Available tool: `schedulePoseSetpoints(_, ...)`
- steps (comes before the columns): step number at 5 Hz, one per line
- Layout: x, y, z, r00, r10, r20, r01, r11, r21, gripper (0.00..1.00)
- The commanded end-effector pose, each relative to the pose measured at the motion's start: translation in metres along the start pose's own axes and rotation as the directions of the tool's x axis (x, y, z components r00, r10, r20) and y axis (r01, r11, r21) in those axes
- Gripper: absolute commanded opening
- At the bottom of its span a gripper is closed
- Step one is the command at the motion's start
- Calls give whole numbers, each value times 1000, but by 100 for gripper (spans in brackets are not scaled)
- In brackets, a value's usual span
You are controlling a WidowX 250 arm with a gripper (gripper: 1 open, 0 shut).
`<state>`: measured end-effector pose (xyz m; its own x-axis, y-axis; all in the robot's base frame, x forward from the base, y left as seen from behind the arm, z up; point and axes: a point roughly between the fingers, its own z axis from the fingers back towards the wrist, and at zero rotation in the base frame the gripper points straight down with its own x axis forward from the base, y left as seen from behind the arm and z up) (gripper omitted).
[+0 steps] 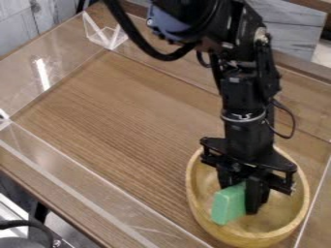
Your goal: Put the green block in the brown bowl
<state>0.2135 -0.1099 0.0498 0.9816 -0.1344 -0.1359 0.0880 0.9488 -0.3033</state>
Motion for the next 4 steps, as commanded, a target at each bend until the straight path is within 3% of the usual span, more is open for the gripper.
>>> schedulePoseSetpoints(1, 10, -6, 11, 999, -18, 33, 18, 1000, -16, 0)
schedulePoseSetpoints(4, 8, -9, 8, 1000, -9, -9, 9, 999, -31, 0)
